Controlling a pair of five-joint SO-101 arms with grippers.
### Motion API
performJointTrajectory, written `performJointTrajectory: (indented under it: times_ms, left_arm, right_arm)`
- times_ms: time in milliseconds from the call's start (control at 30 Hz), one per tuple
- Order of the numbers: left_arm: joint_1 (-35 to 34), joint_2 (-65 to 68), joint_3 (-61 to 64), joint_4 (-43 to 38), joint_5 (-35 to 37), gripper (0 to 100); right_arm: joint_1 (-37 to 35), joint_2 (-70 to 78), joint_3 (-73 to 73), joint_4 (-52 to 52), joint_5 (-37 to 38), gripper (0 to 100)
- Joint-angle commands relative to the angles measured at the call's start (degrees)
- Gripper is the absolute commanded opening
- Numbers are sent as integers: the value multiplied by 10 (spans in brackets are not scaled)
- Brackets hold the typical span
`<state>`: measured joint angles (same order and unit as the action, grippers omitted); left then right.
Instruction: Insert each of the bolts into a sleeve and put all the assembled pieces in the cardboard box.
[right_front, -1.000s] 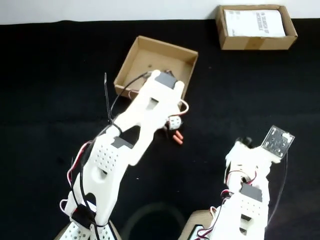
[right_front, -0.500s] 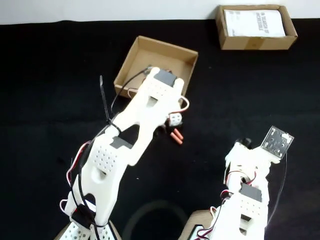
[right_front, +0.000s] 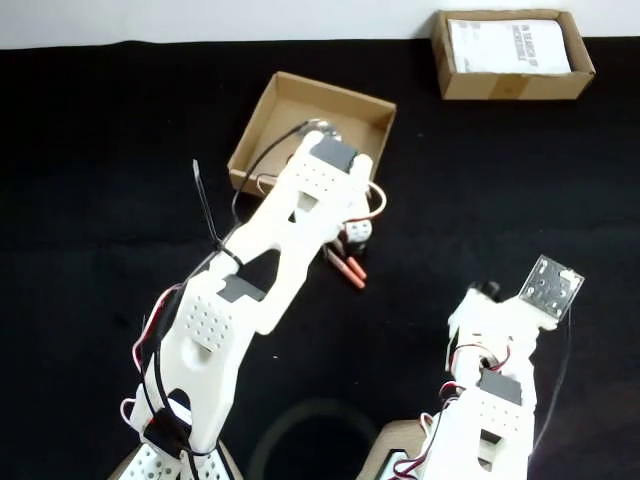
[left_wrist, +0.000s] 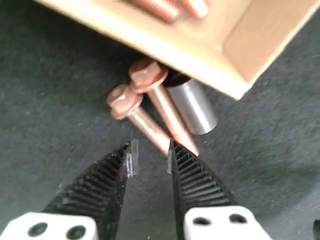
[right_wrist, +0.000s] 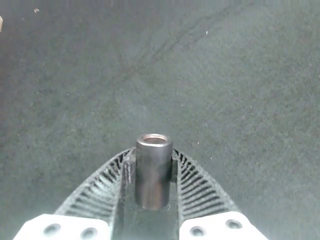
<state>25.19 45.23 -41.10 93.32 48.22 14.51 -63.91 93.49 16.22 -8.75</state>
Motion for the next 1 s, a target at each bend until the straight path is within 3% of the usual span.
performJointTrajectory:
  times_ms: [0, 600, 700, 833, 967]
  left_arm:
    - [-15, -22, -16, -21, -3, 112]
    - [-55, 65, -18, 29, -2, 104]
    - [-67, 96, -19, 10, -3, 10]
    - [-74, 115, -20, 10, -3, 7]
    - [-74, 112, -51, 15, -28, 8]
  right_arm:
    - [-7, -13, -3, -8, -5, 8]
    - [-6, -13, -3, -8, -5, 8]
    - [-6, -13, -3, -8, -5, 8]
    - [-7, -13, -3, -8, -5, 8]
    - [-22, -13, -8, -6, -58, 8]
